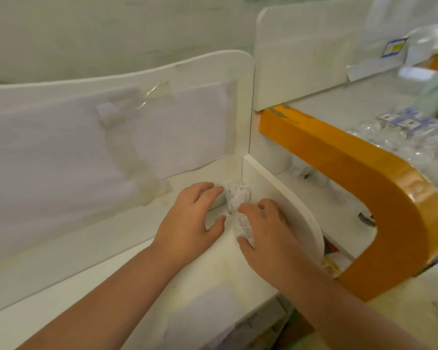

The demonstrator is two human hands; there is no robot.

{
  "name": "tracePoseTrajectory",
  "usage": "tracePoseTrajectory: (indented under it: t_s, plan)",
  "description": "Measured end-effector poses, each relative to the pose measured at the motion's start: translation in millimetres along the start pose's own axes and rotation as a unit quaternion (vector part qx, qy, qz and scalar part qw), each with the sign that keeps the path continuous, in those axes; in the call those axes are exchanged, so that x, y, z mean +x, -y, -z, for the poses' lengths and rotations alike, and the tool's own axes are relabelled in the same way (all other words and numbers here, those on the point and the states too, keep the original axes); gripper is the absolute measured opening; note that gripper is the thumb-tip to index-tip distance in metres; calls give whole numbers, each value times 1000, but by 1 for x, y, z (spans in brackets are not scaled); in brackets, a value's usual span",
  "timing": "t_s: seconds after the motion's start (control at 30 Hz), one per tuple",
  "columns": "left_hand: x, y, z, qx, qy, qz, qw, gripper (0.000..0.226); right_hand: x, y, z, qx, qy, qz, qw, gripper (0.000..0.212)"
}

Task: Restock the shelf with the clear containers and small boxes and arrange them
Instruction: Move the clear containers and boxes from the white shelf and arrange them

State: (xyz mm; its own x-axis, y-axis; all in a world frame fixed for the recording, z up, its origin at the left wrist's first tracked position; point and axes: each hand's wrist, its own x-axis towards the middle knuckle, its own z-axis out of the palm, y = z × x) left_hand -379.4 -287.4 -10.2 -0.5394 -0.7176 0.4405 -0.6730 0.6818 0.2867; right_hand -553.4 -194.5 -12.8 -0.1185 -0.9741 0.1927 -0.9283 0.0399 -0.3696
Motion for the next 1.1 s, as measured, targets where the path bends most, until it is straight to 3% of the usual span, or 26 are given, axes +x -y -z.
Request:
tracePoseTrajectory:
  t_s: [0.13,0.27,0.47,0.6,0.77,0.93,1.1]
  plan:
    - [12,4,-15,-27,26,-20,999,61,-15,-2,8,-23,-55,-3,998,58]
    - [25,2,-35,-47,34,-36,998,66,-18,-4,15,33,-77,-7,996,56]
    - [42,2,-56,8,97,-72,993,72,-19,-4,20,79,-89,0,993,55]
    - [47,4,-59,18,65,-73,995,65,-20,-4,24,89,-78,12,993,55]
    - [45,2,-67,-47,48,-37,997,43,-20,-4,33,104,-57,8,993,54]
    - [45,5,-75,-134,54,-17,989,47,-25,-3,42,116,-54,-1,992,52]
    - [39,9,-67,-148,43,-27,988,48,-35,-1,54,98,-52,-22,994,54]
